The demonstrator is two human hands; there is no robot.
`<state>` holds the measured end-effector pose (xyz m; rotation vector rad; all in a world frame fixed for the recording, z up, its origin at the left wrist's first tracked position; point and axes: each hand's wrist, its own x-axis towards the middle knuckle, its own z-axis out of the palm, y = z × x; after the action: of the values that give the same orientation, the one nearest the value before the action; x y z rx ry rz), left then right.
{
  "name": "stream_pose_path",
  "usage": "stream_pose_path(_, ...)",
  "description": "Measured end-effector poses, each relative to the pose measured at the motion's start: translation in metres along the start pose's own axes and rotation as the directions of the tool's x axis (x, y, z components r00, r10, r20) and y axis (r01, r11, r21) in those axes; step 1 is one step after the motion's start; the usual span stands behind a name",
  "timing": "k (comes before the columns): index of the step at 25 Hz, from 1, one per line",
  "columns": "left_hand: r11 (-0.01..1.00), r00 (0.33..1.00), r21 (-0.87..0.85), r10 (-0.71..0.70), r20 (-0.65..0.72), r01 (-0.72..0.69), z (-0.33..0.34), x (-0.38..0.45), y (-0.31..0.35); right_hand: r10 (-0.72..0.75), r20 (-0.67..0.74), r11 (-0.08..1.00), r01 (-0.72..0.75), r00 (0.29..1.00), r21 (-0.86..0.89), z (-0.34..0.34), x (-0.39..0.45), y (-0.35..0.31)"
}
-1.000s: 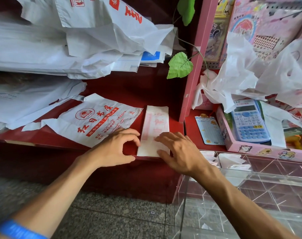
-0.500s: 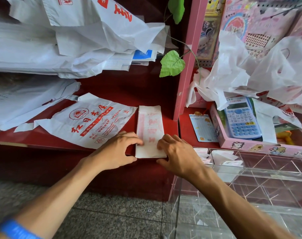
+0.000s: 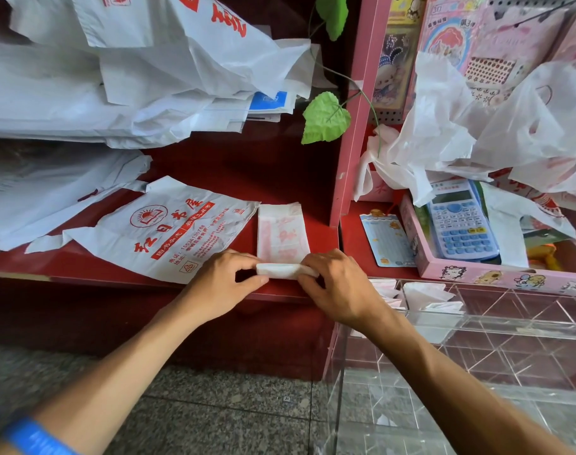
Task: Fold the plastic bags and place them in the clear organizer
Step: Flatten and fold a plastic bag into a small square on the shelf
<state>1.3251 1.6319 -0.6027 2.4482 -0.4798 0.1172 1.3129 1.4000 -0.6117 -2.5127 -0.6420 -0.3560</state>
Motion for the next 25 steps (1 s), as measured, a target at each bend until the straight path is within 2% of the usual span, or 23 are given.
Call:
stream_pose_path(5,0.983,0.991,-0.122,-0.133,0.016,0.134,-0.004,0.001,0.004,0.235,0.065,0.924,-0.243,0.970,0.294,-0.008,0.008,0.004)
stream_pose_path(9,0.967,0.979,-0.160,-0.204,-0.029,0.196,-0.002,0.002,0.007,0.384,0.040,0.854,-0.372,0.922,0.363,-0.002,0.015,0.005)
stream_pose_path(13,0.946,0.956,-0.183,-0.285,-0.073,0.268,0.001,0.007,0.006,0.440,-0.005,0.848,-0.414,0.898,0.330,0.001,0.021,0.002)
stream_pose_path(16,0.940,0.940,-0.104,-0.333,-0.079,0.325,0.002,0.011,0.009,0.468,-0.020,0.848,-0.442,0.884,0.294,0.001,0.024,-0.001)
stream_pose_path(19,0.931,0.931,0.058,-0.354,-0.084,0.359,0.006,0.015,0.014,0.475,-0.039,0.854,-0.449,0.879,0.264,0.002,0.026,-0.003)
stream_pose_path(22,0.911,0.936,0.216,-0.339,-0.097,0.352,0.013,0.020,0.016,0.491,-0.042,0.855,-0.472,0.870,0.216,0.003,0.029,-0.004)
stream_pose_path(25,0.906,0.945,0.270,-0.310,-0.102,0.326,0.016,0.022,0.015,0.497,-0.072,0.863,-0.484,0.865,0.144,0.005,0.030,-0.003)
